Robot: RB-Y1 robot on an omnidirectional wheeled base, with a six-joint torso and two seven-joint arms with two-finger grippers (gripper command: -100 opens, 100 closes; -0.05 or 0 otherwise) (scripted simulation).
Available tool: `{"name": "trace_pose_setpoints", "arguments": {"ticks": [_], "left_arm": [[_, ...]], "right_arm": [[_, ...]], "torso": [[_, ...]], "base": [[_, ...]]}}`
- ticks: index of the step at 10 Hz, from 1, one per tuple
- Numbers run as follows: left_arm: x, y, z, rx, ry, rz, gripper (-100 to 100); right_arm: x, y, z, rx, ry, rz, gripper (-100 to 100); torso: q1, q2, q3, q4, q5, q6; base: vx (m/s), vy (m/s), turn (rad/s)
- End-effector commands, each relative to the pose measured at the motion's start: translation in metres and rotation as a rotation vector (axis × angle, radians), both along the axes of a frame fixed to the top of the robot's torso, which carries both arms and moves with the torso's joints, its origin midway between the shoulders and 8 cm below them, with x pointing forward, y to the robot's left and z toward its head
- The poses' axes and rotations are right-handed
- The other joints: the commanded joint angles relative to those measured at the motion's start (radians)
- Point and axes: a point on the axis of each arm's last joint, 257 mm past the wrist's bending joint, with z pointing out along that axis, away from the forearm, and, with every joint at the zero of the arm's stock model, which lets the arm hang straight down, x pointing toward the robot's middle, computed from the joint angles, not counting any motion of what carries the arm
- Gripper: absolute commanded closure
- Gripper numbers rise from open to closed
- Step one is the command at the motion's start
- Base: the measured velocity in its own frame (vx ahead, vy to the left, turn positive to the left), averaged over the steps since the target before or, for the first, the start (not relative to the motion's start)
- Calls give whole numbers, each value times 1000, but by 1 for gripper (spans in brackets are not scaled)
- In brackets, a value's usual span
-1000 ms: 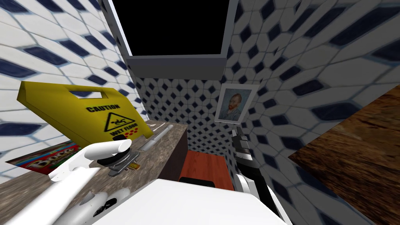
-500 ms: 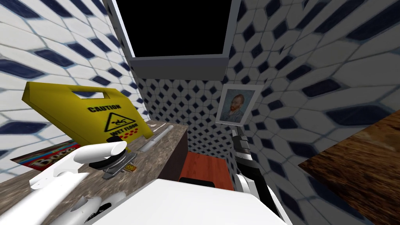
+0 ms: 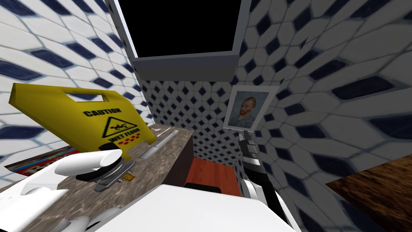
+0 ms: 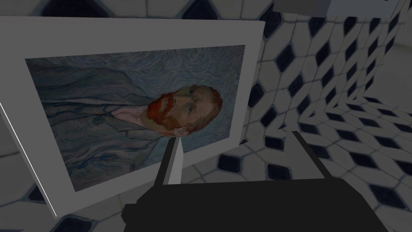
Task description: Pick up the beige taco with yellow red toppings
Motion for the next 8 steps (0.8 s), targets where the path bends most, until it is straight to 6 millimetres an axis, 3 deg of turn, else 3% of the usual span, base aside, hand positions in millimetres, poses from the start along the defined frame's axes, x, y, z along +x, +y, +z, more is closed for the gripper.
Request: {"name": "trace_pose_setpoints", "arguments": {"ticks": [1, 8], "left_arm": [[-3, 5, 7, 10, -13, -20, 100], [-32, 1, 15, -17, 2, -66, 100]], "right_arm": [[0, 0, 0, 0, 0, 0, 0], [0, 0, 0, 0, 0, 0, 0]], "torso": [[0, 0, 0, 0, 0, 0], [-2, -1, -1, 0, 0, 1]], "base": [[103, -53, 104], [79, -27, 61]]}}
